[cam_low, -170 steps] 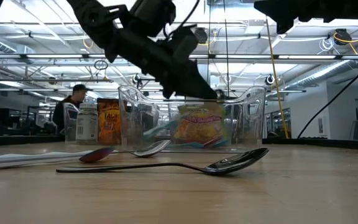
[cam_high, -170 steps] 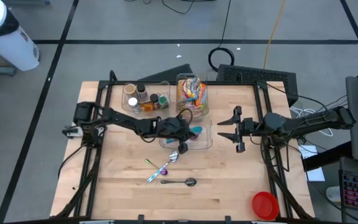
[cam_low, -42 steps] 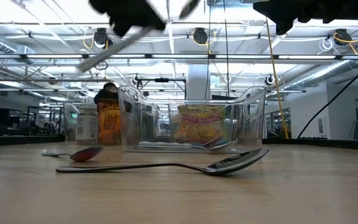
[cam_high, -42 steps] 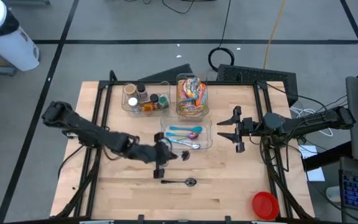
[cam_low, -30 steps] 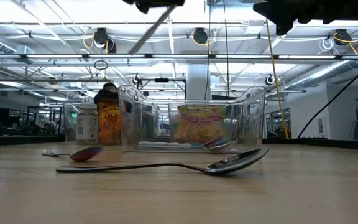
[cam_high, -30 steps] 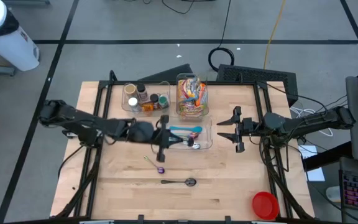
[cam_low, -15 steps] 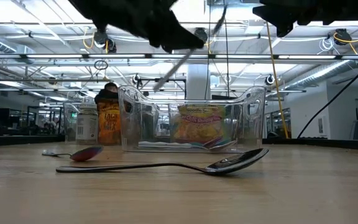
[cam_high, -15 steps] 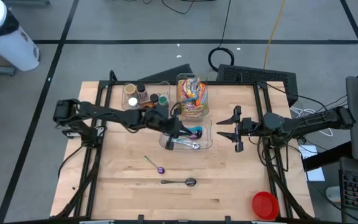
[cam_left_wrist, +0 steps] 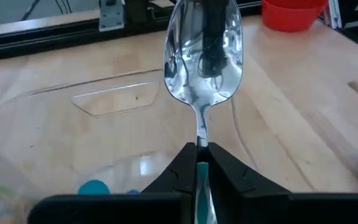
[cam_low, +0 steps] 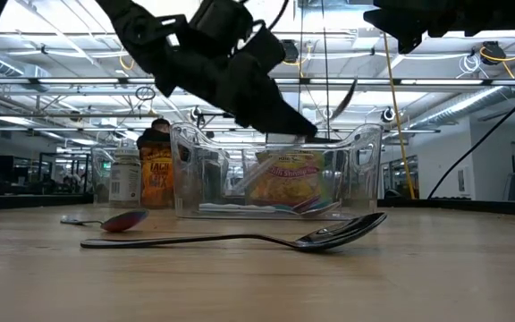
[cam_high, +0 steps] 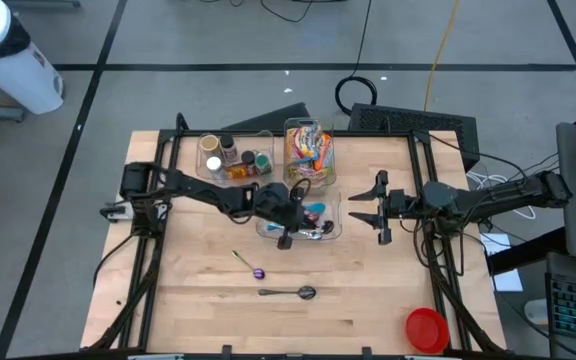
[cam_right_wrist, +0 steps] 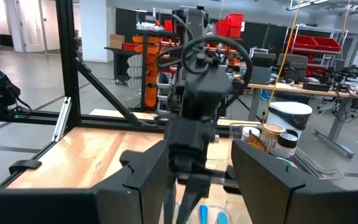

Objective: Pick & Place Food Item
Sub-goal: Put the green patterned spoon into the transparent container

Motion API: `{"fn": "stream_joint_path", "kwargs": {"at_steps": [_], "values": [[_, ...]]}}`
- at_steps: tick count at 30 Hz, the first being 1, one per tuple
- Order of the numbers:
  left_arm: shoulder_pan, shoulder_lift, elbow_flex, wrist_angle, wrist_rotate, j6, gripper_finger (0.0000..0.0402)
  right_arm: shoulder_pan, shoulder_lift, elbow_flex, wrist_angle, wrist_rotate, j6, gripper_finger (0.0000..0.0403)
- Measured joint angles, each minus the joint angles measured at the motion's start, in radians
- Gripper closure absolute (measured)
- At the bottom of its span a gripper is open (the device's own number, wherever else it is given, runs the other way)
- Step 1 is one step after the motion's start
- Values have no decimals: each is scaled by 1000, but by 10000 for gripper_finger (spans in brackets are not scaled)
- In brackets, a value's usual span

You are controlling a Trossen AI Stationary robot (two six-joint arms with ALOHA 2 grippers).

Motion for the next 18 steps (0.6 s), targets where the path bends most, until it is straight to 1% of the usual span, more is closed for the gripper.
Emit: {"fn": "stream_joint_path", "kwargs": {"at_steps": [3,6,9,12,18], "values": [[1,32,0,19,-1,-3,386,0,0,0,0,-1,-1,234],[2,55,0,29,-8,18,386,0,0,0,0,-1,-2,234],[-1,65,0,27,-41,62,379,0,0,0,0,-1,-2,234],[-3,64,0,24,-64,72,375,0,0,0,0,-1,-2,234],[0,63,0,7,-11,-28,384,0,0,0,0,-2,-2,234]]}}
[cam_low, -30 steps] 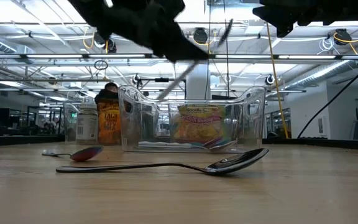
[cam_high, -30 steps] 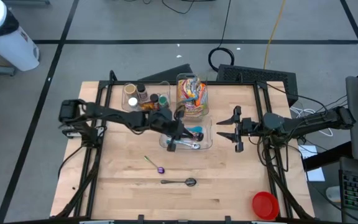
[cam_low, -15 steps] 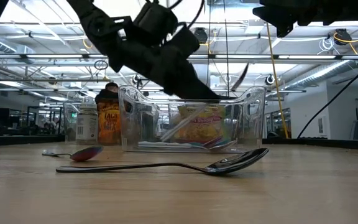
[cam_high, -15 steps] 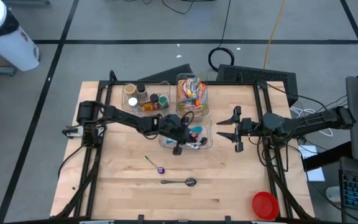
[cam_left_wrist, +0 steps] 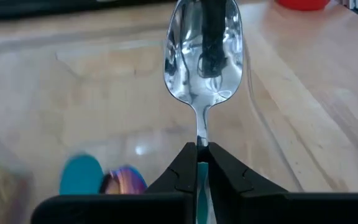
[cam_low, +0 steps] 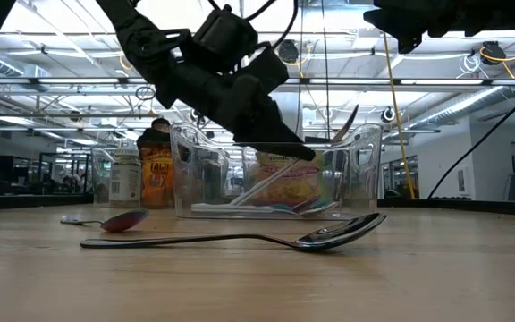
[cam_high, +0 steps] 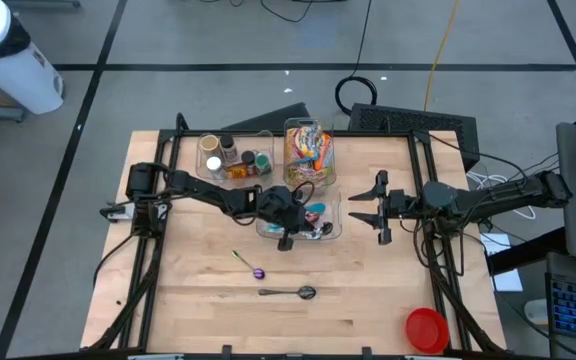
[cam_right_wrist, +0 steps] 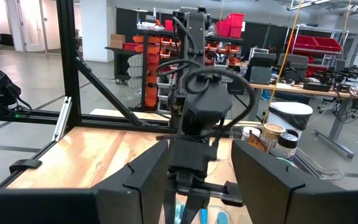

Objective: Pick & Place Food Item
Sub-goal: Put the green patterned spoon into the transparent container

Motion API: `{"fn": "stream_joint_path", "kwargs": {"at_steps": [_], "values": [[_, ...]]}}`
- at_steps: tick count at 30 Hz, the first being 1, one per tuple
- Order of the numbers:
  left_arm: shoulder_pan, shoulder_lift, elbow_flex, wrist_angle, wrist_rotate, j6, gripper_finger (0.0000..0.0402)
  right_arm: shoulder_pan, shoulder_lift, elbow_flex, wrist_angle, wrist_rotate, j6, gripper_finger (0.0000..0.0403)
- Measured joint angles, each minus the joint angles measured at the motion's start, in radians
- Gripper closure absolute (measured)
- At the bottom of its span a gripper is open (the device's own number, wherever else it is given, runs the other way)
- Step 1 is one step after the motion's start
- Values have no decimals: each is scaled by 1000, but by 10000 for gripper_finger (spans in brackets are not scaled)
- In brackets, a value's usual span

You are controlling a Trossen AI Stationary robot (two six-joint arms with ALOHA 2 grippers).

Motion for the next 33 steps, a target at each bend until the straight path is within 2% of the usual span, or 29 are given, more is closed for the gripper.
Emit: {"fn": "stream_joint_path", "kwargs": {"at_steps": [9,15,20,33], "values": [[-3,0,0,-60,-4,-98,372,0,0,0,0,0,0,234],[-2,0,0,-108,-70,-102,381,0,0,0,0,0,3,234],[-2,0,0,-146,-109,-102,363,0,0,0,0,0,3,234],[-2,0,0,-179,-133,-109,374,0,0,0,0,0,4,234]]}}
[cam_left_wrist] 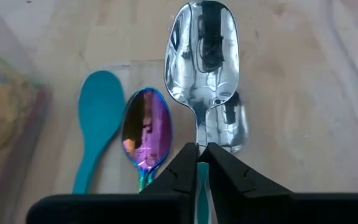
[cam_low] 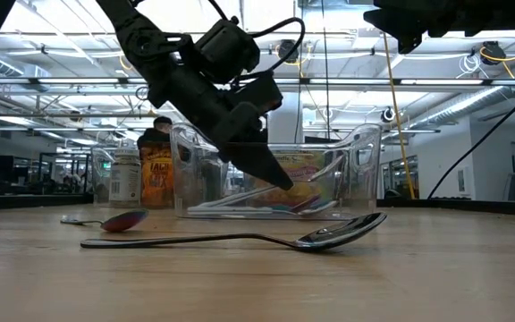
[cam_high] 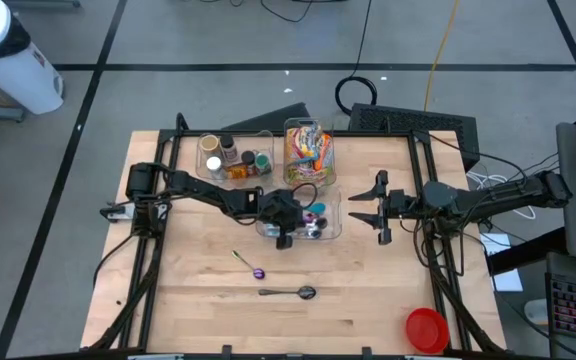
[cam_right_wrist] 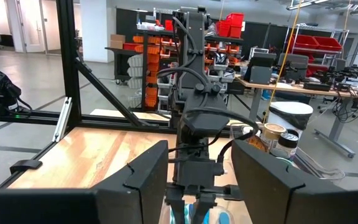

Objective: Pick & Place Food Item
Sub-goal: Put the green patterned spoon into the transparent container, then put the black spoon into the bottom transparent container

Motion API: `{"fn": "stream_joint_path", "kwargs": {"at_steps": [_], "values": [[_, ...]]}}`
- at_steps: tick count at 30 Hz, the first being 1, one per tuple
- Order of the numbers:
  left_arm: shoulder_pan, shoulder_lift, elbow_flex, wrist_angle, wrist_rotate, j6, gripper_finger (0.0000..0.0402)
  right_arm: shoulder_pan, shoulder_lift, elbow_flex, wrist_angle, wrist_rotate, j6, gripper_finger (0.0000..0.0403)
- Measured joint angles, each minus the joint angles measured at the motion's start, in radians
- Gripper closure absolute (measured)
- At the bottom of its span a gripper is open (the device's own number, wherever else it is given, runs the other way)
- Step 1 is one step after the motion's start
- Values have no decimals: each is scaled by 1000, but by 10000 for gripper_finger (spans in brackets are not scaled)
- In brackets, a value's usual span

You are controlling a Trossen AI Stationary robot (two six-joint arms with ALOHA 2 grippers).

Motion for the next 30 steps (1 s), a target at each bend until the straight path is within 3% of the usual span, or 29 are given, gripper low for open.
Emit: {"fn": "stream_joint_path", "kwargs": {"at_steps": [5,19,27,30], "values": [[0,0,0,-30,-56,-22,356,0,0,0,0,0,0,234],[-6,-9,0,-20,-54,-28,337,0,0,0,0,0,1,234],[-24,-196,0,-98,-55,-114,244,0,0,0,0,0,8,234],[-52,-297,1,-181,-53,-77,203,0,0,0,0,0,8,234]]}}
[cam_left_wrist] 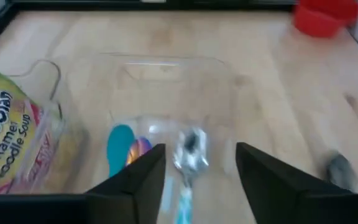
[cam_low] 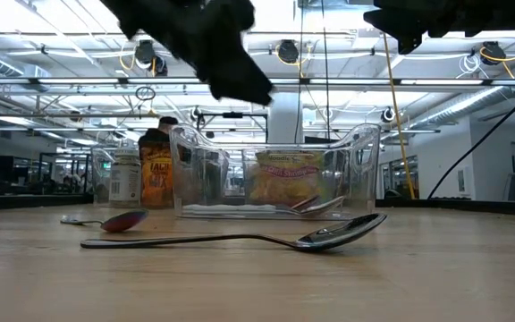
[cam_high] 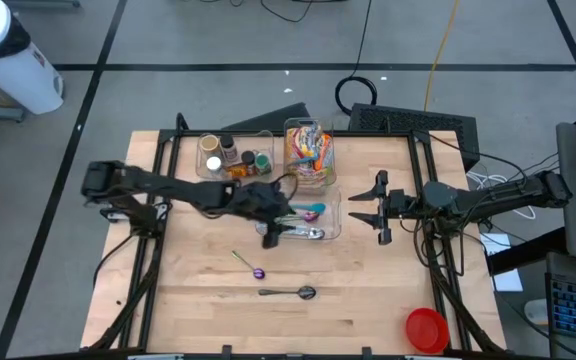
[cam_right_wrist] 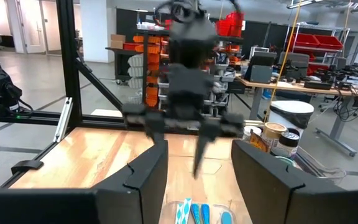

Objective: Pick & Place Food Item
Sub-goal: Put the black spoon into the bottom transparent container

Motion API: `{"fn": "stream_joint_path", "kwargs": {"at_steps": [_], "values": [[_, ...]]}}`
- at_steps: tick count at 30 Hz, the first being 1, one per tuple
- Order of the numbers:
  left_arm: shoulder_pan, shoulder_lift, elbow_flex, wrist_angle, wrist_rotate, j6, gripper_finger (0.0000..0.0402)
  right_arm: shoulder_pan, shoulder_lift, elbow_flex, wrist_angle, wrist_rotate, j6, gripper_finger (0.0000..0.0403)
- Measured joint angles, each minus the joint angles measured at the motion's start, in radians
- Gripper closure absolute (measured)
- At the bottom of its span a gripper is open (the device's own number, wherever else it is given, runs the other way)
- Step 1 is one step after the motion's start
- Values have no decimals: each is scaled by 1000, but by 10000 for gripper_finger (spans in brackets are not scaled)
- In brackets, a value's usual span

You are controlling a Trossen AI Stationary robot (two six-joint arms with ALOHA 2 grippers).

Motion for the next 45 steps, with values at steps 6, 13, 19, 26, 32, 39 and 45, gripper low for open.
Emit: {"fn": "stream_joint_path", "kwargs": {"at_steps": [6,13,19,26,32,39,45], "values": [[-117,-147,0,-255,10,-29,166,0,0,0,-6,0,0,234],[-319,-142,0,-280,-18,-62,174,0,0,0,4,1,-1,234],[-416,-64,0,-252,-155,-62,185,0,0,0,8,0,4,234],[-423,97,-1,28,-152,-40,190,0,0,0,16,0,3,234],[-415,230,-1,165,-96,-37,188,0,0,0,19,0,2,234],[-414,352,-1,214,-96,-105,188,0,0,0,31,-1,7,234],[-416,401,1,214,-135,-140,188,1,0,0,31,-1,7,234]]}}
